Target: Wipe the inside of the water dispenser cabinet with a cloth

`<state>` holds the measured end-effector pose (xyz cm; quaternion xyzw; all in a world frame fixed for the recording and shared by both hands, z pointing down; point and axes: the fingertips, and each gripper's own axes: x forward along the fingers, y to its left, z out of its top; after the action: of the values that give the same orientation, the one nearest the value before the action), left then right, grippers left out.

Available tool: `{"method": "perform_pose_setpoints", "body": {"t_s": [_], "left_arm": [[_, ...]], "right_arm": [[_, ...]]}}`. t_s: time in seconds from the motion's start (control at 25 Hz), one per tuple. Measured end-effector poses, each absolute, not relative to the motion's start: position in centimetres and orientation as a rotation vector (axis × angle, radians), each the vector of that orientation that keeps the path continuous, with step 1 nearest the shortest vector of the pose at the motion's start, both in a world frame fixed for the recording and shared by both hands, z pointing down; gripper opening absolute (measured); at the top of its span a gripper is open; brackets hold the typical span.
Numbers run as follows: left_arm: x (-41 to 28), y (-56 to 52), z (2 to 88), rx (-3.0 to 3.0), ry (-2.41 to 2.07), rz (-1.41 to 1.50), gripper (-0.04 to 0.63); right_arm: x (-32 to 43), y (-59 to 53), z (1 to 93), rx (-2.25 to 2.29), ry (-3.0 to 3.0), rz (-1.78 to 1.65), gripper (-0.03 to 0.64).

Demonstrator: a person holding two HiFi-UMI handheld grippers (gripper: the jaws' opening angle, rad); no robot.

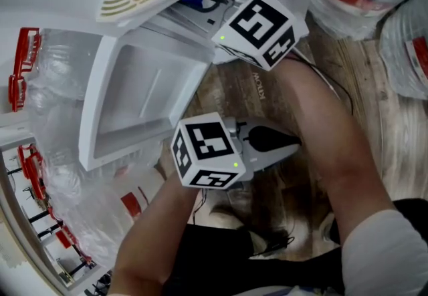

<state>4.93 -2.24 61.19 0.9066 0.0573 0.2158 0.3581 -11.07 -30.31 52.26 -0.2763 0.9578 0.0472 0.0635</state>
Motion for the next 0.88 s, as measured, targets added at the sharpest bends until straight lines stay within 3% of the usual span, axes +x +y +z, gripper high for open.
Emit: {"method": "perform_pose_setpoints", "body": {"t_s": [0.44, 0.88], "left_arm": [[5.3, -2.0, 60.9, 2.351, 0.161, 0.565, 0.003], [5.0, -1.6, 59.9, 2.382, 0.162, 0.576, 0.003]], "right_arm": [[-9.6, -26.7, 51.8, -0.560, 2.810, 0.007, 0.074], [-5.5, -35.3, 54.1, -1.167, 2.693, 0.016, 0.074]]}}
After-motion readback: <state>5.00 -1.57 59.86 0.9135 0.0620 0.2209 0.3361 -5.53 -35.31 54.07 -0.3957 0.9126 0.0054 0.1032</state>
